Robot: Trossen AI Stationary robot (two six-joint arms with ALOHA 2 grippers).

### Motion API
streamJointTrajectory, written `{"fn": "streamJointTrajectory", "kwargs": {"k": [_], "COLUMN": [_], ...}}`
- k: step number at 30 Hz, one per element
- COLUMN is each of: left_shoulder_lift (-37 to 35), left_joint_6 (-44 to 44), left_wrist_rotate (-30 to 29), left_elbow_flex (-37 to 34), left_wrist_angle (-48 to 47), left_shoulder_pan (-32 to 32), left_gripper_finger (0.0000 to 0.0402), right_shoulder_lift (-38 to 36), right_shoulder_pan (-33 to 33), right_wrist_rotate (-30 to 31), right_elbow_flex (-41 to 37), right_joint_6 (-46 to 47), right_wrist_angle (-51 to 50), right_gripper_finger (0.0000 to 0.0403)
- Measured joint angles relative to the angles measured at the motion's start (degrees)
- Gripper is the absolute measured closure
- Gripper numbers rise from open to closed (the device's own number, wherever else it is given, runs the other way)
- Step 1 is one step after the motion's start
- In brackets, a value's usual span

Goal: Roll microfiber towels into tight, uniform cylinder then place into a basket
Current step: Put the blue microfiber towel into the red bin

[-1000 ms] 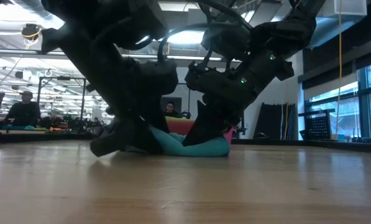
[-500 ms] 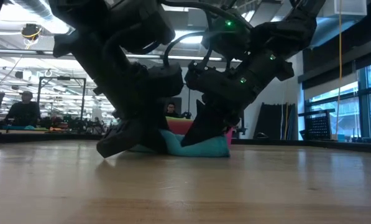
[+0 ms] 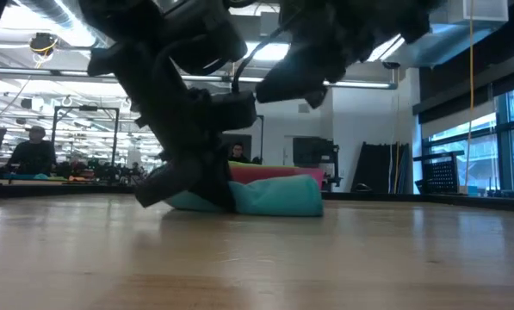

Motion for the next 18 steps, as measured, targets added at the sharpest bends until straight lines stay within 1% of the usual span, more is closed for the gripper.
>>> {"fn": "streamJointTrajectory", "kwargs": {"k": [7,10,16,18], "left_shoulder_lift": [-1.83,-2.39,-3.03,-3.50], "left_joint_6": [0.00,-0.08,-0.08,0.06], "left_wrist_rotate": [5.73,7.76,7.61,7.86], "left_elbow_flex": [-0.20,-0.28,-0.28,-0.24], "left_wrist_angle": [-0.03,-0.06,-0.15,-0.24], "left_shoulder_pan": [2.54,3.23,3.15,3.16], "left_gripper_finger": [0.0399,0.0400,0.0401,0.0401], "right_shoulder_lift": [-3.06,-3.12,-5.10,-7.07], "right_shoulder_pan": [2.24,2.64,3.39,3.90], "right_wrist_rotate": [-2.66,-2.13,-1.90,-0.02], "right_elbow_flex": [0.11,0.05,0.01,0.01], "right_joint_6": [-1.14,-1.10,-0.02,-0.14], "right_wrist_angle": [-2.02,-4.00,-6.19,-7.30], "right_gripper_finger": [0.0324,0.0324,0.0324,0.0324]}}
